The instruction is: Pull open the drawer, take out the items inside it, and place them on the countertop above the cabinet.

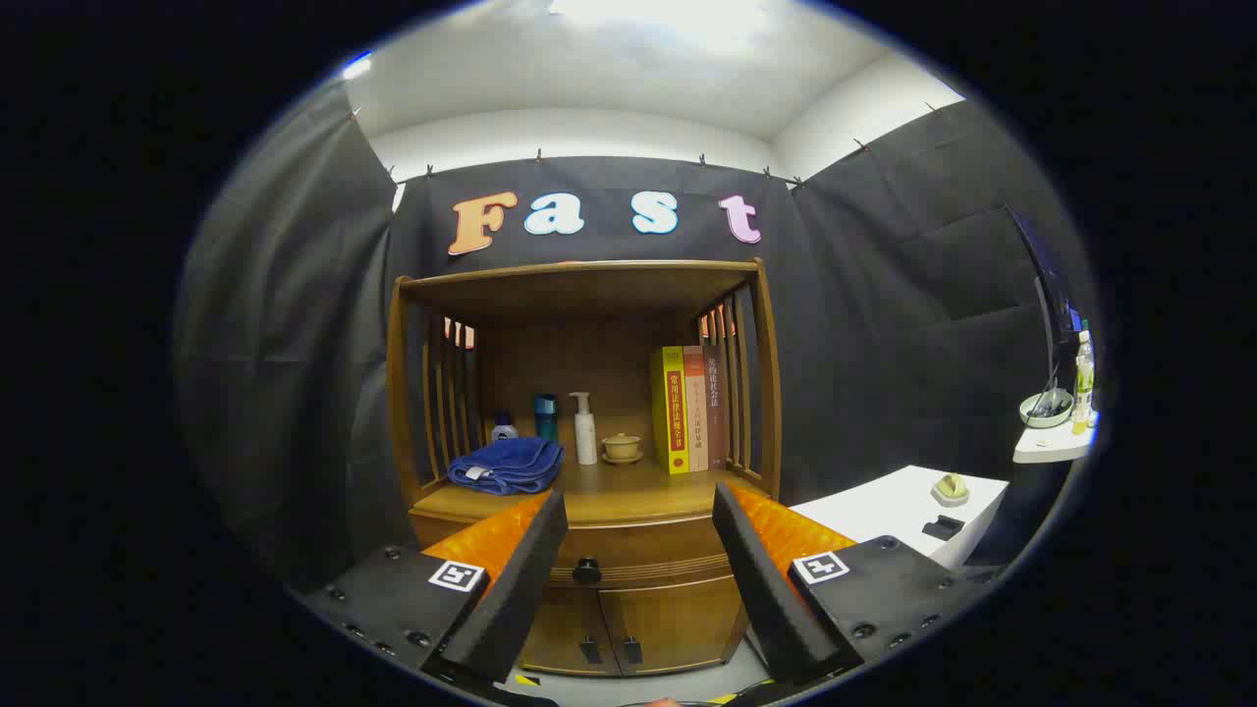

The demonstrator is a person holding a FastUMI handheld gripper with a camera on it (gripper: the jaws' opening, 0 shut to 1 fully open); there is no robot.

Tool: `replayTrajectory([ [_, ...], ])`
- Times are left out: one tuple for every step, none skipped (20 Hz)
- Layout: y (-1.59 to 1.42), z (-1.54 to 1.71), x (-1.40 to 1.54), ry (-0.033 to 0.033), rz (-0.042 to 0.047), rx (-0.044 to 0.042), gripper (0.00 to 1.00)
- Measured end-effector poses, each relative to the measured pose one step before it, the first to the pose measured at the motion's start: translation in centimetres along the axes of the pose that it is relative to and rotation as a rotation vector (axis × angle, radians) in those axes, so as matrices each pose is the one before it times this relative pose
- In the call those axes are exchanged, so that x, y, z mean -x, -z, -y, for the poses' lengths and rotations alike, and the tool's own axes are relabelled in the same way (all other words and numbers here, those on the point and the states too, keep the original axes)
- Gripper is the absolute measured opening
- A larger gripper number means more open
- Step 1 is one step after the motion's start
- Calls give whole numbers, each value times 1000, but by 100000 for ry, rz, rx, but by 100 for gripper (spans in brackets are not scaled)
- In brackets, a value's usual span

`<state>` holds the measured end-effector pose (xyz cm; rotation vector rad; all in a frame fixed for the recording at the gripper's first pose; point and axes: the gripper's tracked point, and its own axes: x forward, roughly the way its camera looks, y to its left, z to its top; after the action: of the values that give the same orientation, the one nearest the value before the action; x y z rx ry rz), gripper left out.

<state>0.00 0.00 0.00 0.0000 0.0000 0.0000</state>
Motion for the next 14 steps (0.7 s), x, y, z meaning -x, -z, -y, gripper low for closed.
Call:
replayTrajectory([
  [17,100,20,126,-41,-210,98],
  [25,92,-44,121,-131,-61,98],
  [48,46,-62,116,-181,45,98],
  [141,5,-1,-20,-250,57,98],
  [-59,-36,94,-55,-61,-52,98],
  [2,-30,-16,-37,2,56,98],
  [1,29,26,11,0,209,98],
  [-64,16,135,190,317,108,98],
  [-86,66,-32,174,147,109,98],
  [56,-2,42,46,-91,-1,98],
  [29,-77,-1,-69,-164,-114,98],
  [134,10,-1,-22,-215,-46,98],
  [86,64,145,16,-55,-17,98],
  [-20,-33,35,29,-50,71,98],
])
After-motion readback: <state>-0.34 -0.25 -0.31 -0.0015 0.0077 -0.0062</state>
